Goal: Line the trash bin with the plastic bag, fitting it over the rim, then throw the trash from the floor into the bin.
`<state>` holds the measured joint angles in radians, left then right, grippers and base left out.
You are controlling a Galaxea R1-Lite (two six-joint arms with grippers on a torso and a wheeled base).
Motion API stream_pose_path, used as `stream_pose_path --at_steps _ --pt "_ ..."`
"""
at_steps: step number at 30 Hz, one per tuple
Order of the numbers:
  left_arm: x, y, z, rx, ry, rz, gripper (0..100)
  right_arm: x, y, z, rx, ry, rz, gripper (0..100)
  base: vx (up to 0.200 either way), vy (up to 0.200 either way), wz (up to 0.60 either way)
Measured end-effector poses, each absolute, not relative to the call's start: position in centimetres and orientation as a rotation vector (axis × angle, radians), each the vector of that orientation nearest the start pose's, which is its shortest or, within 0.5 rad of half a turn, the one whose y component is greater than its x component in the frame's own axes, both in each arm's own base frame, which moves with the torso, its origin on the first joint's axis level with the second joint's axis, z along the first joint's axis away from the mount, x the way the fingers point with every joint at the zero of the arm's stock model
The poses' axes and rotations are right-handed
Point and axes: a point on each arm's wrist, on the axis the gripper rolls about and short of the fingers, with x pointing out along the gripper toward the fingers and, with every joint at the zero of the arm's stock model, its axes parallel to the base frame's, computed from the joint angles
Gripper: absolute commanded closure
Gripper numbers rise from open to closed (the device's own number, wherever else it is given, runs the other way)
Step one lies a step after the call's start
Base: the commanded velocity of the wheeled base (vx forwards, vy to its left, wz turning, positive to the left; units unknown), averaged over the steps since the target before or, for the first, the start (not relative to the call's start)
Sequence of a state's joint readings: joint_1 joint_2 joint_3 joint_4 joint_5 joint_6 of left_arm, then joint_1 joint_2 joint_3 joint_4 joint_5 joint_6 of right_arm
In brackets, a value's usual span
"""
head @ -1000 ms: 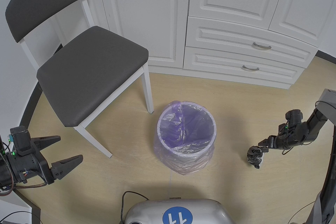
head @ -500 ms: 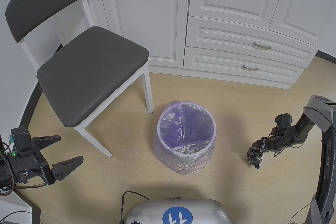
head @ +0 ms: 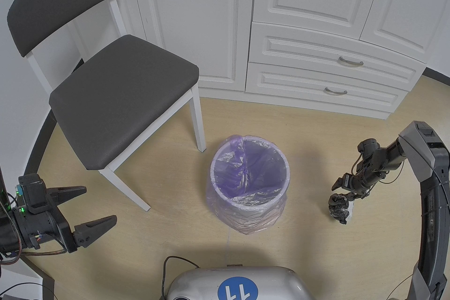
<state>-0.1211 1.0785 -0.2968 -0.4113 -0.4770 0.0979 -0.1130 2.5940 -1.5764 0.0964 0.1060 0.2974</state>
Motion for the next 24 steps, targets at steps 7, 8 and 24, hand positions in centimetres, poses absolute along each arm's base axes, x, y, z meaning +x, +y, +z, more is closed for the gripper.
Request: stream_pose_path --at_steps 7,8,24 --pt "12.4 -3.1 15.5 0.034 0.357 -0.65 0 46.6 -4.6 -4.8 0.408 1.127 -0.178 0 0.0 0.0 0.0" --pt "12.4 -3.1 15.4 0.035 0.357 -0.654 0 46.7 -4.5 -4.8 0.408 1.132 -0.176 0 0.0 0.0 0.0" --pt "12.1 -3.7 14.5 0.039 0.401 -0.702 0 49.2 -3.7 -6.6 0.371 1.19 -0.254 0 0.0 0.0 0.0"
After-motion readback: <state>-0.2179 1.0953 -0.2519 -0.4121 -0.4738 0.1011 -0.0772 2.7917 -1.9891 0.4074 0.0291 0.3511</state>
